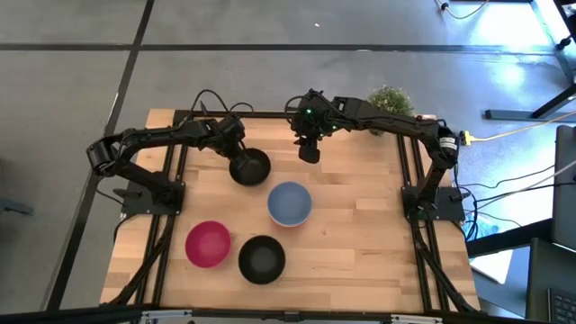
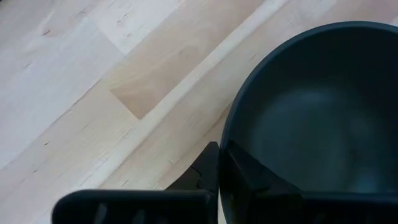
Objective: Nest bowls inside each other
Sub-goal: Stack the top black bowl on top of the blue bowl
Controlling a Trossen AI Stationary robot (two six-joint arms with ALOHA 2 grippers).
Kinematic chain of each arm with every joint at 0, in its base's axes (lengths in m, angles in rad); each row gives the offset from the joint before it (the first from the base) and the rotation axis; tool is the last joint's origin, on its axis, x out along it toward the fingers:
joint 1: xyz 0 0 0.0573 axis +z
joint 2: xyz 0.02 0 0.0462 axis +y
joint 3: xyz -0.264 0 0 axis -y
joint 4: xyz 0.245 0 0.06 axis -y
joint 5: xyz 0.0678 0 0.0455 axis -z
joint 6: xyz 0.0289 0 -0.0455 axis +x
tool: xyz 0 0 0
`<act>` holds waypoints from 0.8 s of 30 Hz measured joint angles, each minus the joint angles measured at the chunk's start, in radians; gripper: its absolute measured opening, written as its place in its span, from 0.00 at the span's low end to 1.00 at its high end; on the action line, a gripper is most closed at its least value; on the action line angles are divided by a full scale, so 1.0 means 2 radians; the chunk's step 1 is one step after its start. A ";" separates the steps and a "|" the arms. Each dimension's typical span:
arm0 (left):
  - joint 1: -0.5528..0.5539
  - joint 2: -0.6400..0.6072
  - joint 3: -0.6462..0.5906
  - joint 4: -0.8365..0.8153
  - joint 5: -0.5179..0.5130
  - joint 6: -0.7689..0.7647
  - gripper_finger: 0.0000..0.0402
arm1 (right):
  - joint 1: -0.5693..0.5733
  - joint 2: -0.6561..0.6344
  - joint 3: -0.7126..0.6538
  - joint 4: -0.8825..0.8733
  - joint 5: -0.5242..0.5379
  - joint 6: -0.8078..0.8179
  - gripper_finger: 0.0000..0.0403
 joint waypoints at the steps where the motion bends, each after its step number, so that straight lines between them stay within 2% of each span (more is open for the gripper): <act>1: 0.000 0.000 0.000 0.000 0.003 0.000 0.01 | -0.002 0.000 0.000 -0.007 0.000 0.000 0.31; 6: 0.000 0.000 0.000 0.000 0.013 0.000 0.01 | -0.016 0.000 0.000 -0.046 0.000 -0.001 0.31; 12: -0.001 -0.003 0.008 0.001 0.049 0.013 0.01 | -0.039 0.000 0.000 -0.084 0.000 -0.013 0.31; 20: -0.001 -0.003 0.098 -0.039 0.069 0.044 0.00 | -0.074 0.000 0.000 -0.128 0.000 -0.016 0.31; 24: -0.021 -0.003 0.148 -0.062 0.083 0.051 0.00 | -0.093 0.000 0.000 -0.151 0.000 -0.026 0.31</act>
